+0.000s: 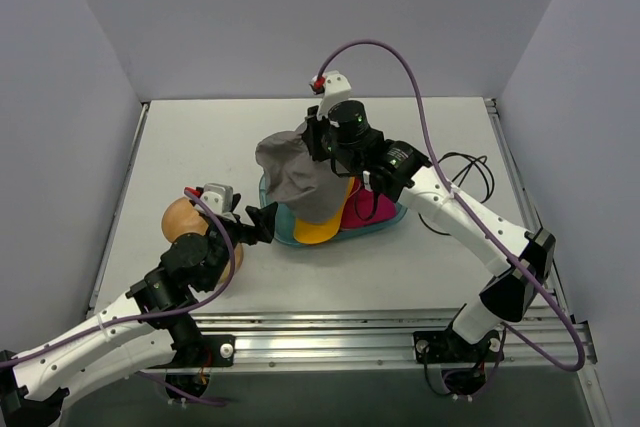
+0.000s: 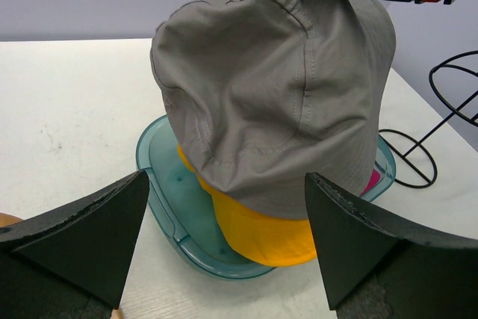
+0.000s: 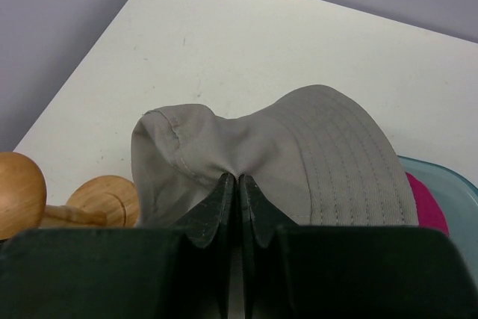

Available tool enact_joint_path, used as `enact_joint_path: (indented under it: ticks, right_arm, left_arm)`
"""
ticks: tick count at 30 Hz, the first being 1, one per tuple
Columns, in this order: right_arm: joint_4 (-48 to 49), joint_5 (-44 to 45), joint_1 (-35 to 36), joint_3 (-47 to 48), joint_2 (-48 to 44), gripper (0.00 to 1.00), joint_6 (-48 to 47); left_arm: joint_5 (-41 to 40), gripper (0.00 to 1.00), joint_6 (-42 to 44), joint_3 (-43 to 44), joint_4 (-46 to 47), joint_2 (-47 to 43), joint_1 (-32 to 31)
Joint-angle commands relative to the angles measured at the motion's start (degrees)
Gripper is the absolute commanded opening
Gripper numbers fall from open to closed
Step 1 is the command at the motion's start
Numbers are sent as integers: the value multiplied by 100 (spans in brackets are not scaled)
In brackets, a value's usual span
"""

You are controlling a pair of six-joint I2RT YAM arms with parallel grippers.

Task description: Stack the hats

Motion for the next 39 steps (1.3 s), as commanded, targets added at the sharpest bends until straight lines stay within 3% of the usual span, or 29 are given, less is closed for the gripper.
enact_joint_path:
  ticks: [1,11,21,26,39]
  right_arm:
    - [243,-296,-82,223,-127,0,92]
    - [234,38,-231,399,-504,0,224]
    - [-56,-428,-539,628,-733,0,303]
    - [-231,72,-697,628,-979,0,285]
    - [-846,179,-2919,-496,-2060,0,689]
  left_arm:
    - [-59,94,89,63,277,-20,-18]
    - [-50,94,89,72,269,16,-18]
    - [-86,94,98,63,277,7,-18]
    - [-103,94,98,63,277,15,-18]
    - [-68,94,106,89,286,121,-18]
